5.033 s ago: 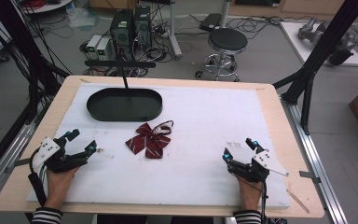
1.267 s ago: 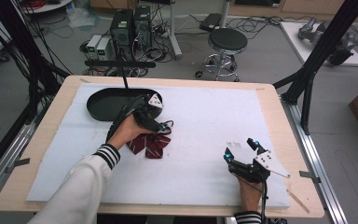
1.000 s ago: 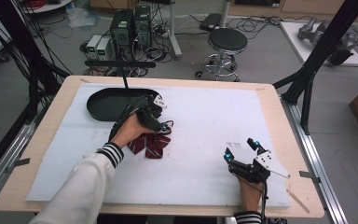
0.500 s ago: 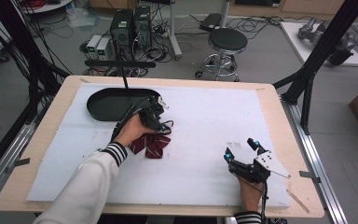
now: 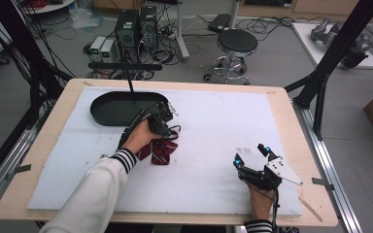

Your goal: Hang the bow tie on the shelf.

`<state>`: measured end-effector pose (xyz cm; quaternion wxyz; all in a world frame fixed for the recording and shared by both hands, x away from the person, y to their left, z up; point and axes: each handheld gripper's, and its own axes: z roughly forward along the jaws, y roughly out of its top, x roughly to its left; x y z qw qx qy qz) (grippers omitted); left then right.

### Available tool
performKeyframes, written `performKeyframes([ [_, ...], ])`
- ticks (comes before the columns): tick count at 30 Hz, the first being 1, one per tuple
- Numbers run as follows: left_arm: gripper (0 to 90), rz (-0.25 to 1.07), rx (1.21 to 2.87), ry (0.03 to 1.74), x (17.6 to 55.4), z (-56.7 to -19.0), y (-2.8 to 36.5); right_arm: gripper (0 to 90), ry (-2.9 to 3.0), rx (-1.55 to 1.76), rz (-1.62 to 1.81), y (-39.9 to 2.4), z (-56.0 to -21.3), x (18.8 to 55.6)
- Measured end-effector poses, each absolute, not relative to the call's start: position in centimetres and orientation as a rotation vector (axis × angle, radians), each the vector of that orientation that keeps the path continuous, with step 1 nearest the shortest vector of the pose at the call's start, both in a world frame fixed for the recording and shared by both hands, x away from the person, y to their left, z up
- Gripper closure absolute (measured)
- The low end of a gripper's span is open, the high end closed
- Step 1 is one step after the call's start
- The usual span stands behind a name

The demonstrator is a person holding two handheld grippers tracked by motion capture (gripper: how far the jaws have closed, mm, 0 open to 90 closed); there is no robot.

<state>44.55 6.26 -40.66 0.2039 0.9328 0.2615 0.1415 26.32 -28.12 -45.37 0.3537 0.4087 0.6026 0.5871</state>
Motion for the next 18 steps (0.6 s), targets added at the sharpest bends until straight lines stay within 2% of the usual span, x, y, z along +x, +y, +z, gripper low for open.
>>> performKeyframes([
  [5, 77.1, 0.413, 2.604, 0.726, 44.47, -40.67, 6.20, 7.1, 1.558, 1.055, 1.519, -28.12, -45.36, 26.32],
  [11, 87.7, 0.429, 2.599, 0.720, 44.27, -40.40, 6.31, 7.1, 1.558, 1.056, 1.518, -28.13, -45.36, 26.30],
  [18, 88.4, 0.426, 2.599, 0.713, 44.27, -40.37, 6.38, 7.1, 1.558, 1.054, 1.520, -28.12, -45.37, 26.29],
])
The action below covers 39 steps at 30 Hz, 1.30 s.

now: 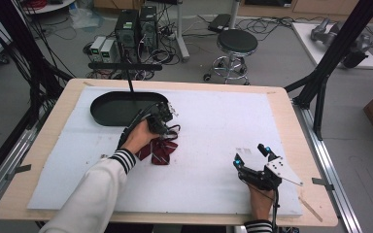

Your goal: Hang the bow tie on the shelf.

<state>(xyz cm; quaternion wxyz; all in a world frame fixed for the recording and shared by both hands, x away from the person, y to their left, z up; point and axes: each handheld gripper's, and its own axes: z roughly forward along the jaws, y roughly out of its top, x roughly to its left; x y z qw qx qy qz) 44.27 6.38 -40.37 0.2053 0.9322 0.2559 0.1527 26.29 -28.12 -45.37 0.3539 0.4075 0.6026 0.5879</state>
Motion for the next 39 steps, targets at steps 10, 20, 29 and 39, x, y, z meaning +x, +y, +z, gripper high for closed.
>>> performKeyframes([
  [10, 88.6, 0.426, 2.497, 0.676, 43.8, -39.1, 7.1, 7.1, 1.558, 1.054, 1.519, -28.1, -45.4, 26.3],
  [20, 88.5, 0.489, 2.336, 0.658, 43.4, -37.0, 9.0, 7.1, 1.559, 1.054, 1.518, -28.1, -45.4, 26.3],
  [29, 88.5, 0.563, 2.229, 0.649, 43.2, -35.0, 11.0, 7.1, 1.558, 1.050, 1.517, -28.1, -45.4, 26.3],
  [39, 88.5, 0.641, 2.102, 0.635, 42.6, -33.5, 12.5, 7.1, 1.554, 1.043, 1.515, -28.1, -45.4, 26.2],
])
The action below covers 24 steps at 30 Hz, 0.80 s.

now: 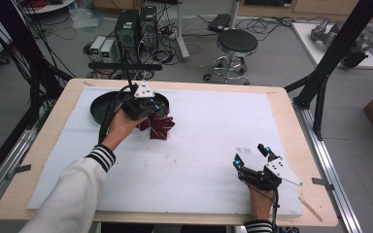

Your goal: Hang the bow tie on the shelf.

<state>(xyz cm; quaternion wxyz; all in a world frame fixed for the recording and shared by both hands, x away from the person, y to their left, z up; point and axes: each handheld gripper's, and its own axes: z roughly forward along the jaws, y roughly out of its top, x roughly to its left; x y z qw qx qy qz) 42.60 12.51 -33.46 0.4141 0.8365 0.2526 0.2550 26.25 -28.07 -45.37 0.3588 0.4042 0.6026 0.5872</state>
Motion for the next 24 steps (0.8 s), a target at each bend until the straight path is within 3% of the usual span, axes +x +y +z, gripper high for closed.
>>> performKeyframes([
  [24, 88.5, 0.791, 1.904, 0.776, 43.9, -30.0, 17.5, 7.1, 1.553, 1.043, 1.516, -28.1, -45.4, 26.2],
])
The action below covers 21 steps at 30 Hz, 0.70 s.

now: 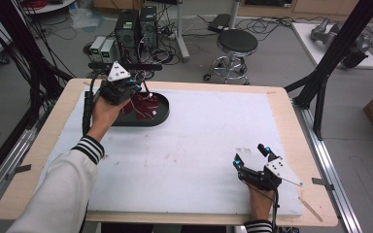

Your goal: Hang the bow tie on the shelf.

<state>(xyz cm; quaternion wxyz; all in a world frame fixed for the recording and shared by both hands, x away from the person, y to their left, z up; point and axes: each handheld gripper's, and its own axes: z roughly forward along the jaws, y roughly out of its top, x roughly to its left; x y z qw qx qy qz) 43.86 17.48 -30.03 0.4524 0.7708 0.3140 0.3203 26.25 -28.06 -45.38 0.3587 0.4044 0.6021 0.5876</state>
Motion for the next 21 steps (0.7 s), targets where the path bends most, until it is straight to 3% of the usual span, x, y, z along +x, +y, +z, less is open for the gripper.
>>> performKeyframes([
  [10, 88.6, 0.819, 1.850, 0.847, 45.9, -28.1, 19.9, 7.1, 1.558, 1.044, 1.512, -28.0, -45.4, 26.3],
  [21, 88.5, 0.842, 1.846, 0.892, 47.9, -27.9, 20.0, 7.1, 1.561, 1.041, 1.510, -28.1, -45.4, 26.3],
])
